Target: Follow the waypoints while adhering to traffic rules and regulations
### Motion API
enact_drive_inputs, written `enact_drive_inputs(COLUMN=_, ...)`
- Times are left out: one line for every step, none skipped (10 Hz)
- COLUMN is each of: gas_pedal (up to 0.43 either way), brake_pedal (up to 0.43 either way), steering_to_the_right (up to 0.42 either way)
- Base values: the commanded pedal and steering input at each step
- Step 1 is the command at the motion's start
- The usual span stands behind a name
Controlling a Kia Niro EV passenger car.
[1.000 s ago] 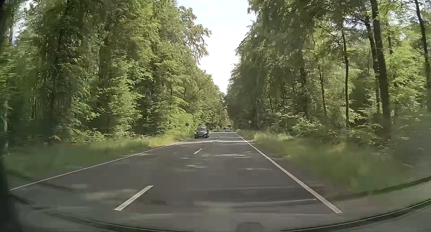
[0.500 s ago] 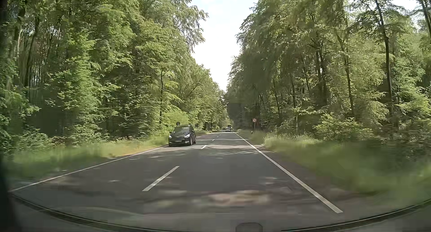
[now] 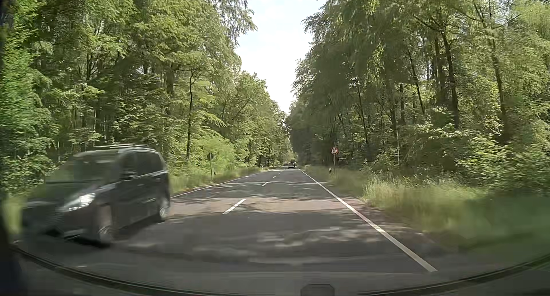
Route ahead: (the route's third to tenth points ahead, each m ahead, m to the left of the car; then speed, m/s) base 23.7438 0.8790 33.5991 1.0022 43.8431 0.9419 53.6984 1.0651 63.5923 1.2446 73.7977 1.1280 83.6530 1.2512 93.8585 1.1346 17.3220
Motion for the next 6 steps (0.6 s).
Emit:
enact_drive_inputs(gas_pedal=0.039, brake_pedal=0.030, steering_to_the_right=0.001)
enact_drive_inputs(gas_pedal=0.039, brake_pedal=0.030, steering_to_the_right=0.001)
enact_drive_inputs(gas_pedal=0.039, brake_pedal=0.037, steering_to_the_right=0.001)
enact_drive_inputs(gas_pedal=0.039, brake_pedal=0.030, steering_to_the_right=0.000)
enact_drive_inputs(gas_pedal=0.039, brake_pedal=0.037, steering_to_the_right=-0.001)
enact_drive_inputs(gas_pedal=0.039, brake_pedal=0.037, steering_to_the_right=0.000)
